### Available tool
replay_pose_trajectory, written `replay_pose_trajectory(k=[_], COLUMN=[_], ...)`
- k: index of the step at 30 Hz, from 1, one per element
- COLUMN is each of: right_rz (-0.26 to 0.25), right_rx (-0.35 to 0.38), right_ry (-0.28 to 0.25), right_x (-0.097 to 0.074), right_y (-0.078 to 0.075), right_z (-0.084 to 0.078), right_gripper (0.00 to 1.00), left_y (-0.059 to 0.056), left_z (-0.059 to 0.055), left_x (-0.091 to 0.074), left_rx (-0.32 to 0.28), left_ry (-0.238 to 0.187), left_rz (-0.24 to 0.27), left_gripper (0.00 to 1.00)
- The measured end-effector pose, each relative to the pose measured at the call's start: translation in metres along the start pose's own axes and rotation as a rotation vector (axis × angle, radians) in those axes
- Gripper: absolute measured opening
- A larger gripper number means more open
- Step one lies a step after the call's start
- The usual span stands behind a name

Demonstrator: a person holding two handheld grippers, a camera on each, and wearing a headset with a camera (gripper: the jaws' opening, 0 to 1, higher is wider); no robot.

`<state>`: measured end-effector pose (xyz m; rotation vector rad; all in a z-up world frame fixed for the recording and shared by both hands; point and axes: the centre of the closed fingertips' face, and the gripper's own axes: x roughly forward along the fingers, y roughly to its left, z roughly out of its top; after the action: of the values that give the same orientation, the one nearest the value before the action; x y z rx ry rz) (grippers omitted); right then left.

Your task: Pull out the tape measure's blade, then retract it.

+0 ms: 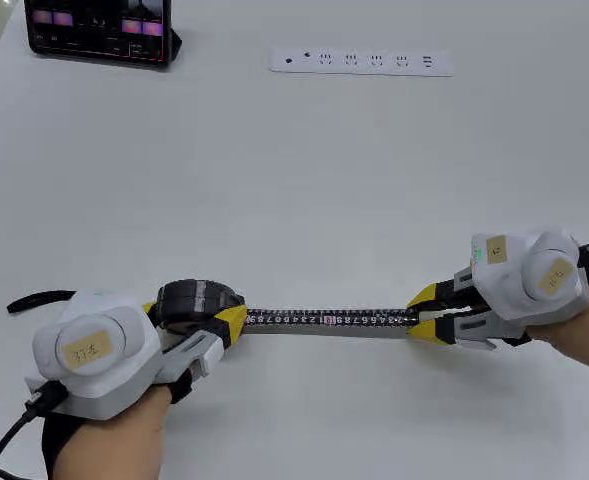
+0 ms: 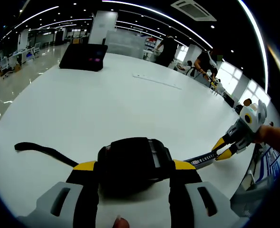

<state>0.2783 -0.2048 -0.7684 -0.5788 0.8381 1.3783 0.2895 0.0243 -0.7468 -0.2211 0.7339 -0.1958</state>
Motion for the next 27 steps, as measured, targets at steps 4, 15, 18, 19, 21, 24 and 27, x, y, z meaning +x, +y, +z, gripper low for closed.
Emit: replay_pose_trajectory(k=[4, 15, 18, 19, 21, 24, 27], right_rz=[0.006, 0.021, 0.023, 0.024, 0.025, 0.030, 0.036], right_rx=[-0.005, -0.001, 0.001, 0.002, 0.004, 0.007, 0.003], right_ry=[-0.007, -0.031, -0.033, -0.035, -0.039, -0.044, -0.047], right_x=[0.004, 0.013, 0.015, 0.016, 0.018, 0.021, 0.024], right_y=[-0.001, -0.001, 0.000, 0.001, 0.002, 0.003, 0.004], right_z=[0.006, 0.015, 0.017, 0.018, 0.020, 0.023, 0.025], right_gripper=[0.11, 0.11, 0.11, 0.11, 0.11, 0.11, 0.11], left_y=[0.000, 0.000, 0.000, 0.000, -0.001, -0.001, -0.001], left_z=[0.000, -0.001, -0.001, -0.001, -0.001, -0.001, -0.001], left_x=[0.000, -0.001, -0.001, -0.001, -0.001, -0.001, -0.001], left_rx=[-0.002, -0.004, -0.006, -0.008, -0.007, -0.010, -0.018], left_ry=[0.000, 0.002, 0.001, 0.001, 0.001, 0.000, -0.002], left_rz=[-0.002, -0.005, -0.008, -0.009, -0.010, -0.011, -0.014], left_gripper=[0.55, 0.55, 0.55, 0.55, 0.55, 0.55, 0.55])
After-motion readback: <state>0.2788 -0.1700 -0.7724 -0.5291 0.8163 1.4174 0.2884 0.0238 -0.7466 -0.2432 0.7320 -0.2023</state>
